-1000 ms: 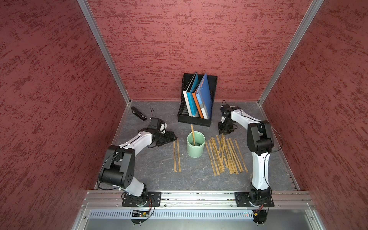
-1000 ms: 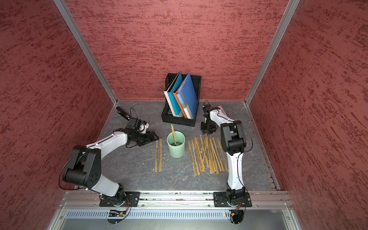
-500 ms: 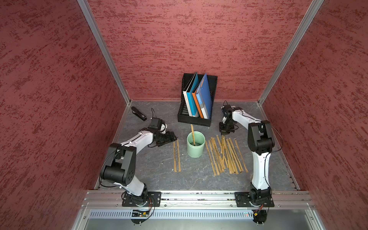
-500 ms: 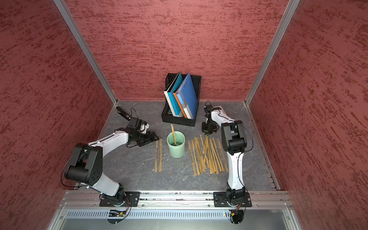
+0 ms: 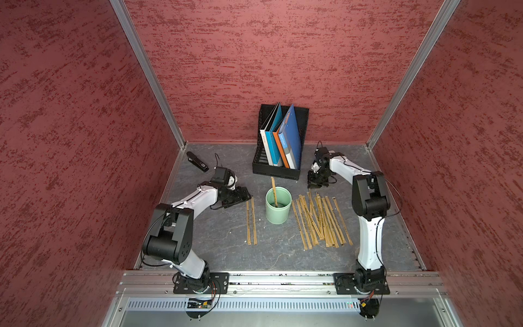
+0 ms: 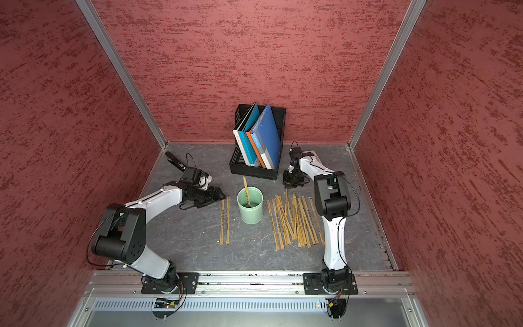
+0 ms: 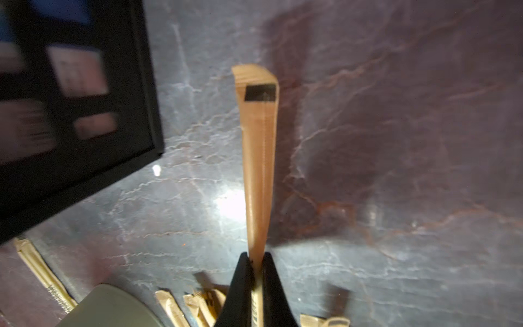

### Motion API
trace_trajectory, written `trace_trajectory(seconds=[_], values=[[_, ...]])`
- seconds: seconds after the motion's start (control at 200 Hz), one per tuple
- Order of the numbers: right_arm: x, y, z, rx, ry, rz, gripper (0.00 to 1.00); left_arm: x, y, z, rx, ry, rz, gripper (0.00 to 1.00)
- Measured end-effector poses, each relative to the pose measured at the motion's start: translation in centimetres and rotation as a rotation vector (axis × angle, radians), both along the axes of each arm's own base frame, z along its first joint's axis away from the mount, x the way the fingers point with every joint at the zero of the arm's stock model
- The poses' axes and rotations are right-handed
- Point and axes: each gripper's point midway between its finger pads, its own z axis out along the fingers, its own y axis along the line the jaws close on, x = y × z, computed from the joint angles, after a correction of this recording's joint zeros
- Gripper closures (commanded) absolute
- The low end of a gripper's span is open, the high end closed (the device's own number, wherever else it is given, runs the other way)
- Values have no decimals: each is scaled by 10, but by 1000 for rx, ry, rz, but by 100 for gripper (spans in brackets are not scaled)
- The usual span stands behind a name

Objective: Take the straws out of the storage container
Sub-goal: Place the straw at the center of the board.

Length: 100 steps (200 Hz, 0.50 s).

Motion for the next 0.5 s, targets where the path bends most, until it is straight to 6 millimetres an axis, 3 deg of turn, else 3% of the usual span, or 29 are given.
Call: trace_trajectory(seconds=[0.125, 0.275, 0.391, 0.501], values=[[1, 2, 23, 21, -42, 2, 93, 2, 0, 2, -2, -5, 0, 15], [-5, 2, 74, 44, -136, 8, 93, 3, -1, 4, -5, -10, 0, 15], [-20, 0, 114, 58, -212, 24, 93, 3, -2, 6, -10, -13, 0, 15], [-44, -5, 127, 55, -231, 41, 93, 3, -4, 13, -19, -30, -6, 15]])
